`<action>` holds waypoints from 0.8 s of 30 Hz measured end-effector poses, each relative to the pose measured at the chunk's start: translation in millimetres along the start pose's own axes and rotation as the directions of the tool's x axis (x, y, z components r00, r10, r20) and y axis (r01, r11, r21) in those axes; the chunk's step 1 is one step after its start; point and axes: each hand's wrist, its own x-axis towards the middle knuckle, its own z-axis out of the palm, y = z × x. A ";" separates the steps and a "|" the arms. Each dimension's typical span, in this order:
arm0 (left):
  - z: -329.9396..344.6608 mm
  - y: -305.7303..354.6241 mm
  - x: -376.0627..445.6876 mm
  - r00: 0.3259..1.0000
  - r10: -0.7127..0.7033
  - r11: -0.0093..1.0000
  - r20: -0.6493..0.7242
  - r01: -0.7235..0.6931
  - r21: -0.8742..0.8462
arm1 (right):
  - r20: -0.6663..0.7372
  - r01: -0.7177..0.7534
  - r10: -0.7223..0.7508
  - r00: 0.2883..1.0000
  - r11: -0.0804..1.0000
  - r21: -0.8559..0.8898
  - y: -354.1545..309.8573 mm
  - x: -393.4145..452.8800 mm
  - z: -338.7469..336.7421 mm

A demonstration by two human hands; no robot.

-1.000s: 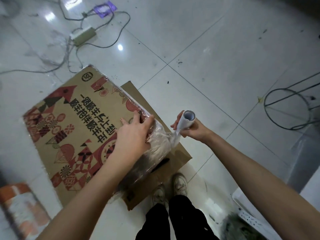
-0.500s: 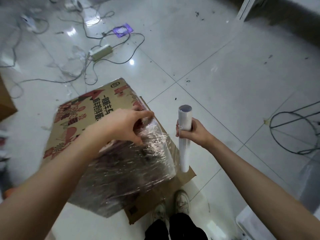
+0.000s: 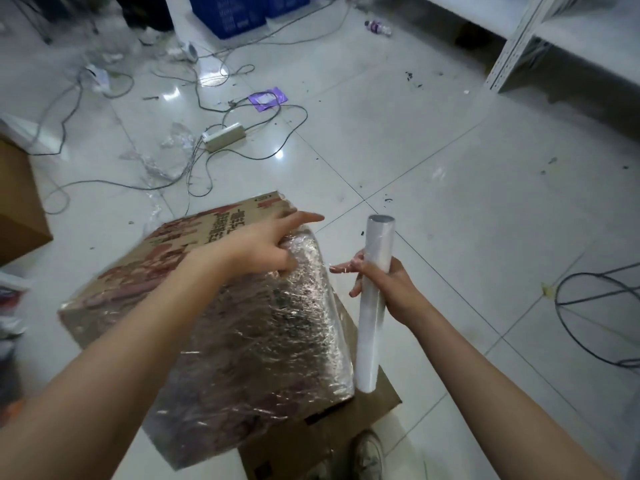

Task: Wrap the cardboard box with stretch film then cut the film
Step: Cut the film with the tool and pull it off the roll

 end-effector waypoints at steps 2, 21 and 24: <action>8.5 -4.7 -1.3 0.979 0.139 0.970 -0.146 -0.105 0.220 | -0.041 -0.040 0.040 0.998 0.999 0.005 -2.8 5.0 4.9; 0.7 -12.4 20.6 0.778 0.421 0.873 -0.467 -0.208 0.440 | -0.146 -0.144 0.143 0.979 0.990 0.002 -21.1 31.0 11.9; 12.6 -1.8 27.6 0.778 0.277 0.905 -0.564 -0.015 0.425 | -0.177 -0.136 0.130 0.976 0.990 -0.020 -25.4 32.7 11.6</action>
